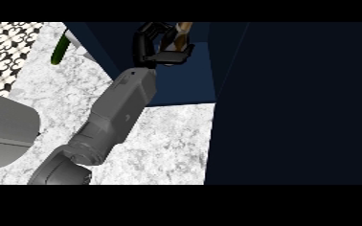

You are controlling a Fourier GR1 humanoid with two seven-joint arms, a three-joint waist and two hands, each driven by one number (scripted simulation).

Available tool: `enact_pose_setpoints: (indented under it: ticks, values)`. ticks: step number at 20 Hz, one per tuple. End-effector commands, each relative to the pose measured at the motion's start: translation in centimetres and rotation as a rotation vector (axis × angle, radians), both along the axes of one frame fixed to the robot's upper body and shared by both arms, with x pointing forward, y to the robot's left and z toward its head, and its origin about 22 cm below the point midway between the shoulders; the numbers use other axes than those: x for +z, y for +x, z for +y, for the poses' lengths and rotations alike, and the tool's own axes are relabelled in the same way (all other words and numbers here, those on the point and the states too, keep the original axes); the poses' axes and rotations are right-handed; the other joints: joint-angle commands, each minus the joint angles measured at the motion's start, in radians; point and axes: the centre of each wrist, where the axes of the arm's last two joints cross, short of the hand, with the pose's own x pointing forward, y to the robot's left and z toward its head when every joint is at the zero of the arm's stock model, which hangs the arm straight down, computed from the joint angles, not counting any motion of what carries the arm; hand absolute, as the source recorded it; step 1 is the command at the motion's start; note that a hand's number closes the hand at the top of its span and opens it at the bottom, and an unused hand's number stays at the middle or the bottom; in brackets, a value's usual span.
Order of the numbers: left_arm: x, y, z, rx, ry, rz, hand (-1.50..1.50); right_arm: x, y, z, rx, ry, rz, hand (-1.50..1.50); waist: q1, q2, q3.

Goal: Pick up the wine, place it into the cabinet and close the cabinet

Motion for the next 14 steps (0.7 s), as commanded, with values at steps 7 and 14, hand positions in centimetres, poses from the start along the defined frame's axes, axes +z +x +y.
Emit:
enact_pose_setpoints:
  ticks: [7,14]
  values:
    - [-1.0,-0.2,0.9,0.063,0.077,0.033,-1.5,0.5,-1.1,0.2,0.039,0.01,-0.024,-1.5,-0.003,0.005,-0.002]
    - [-2.8,-1.0,1.6,0.084,0.146,0.046,-1.5,0.4,-0.1,0.0,0.031,0.039,-0.024,-1.5,-0.008,0.011,-0.002]
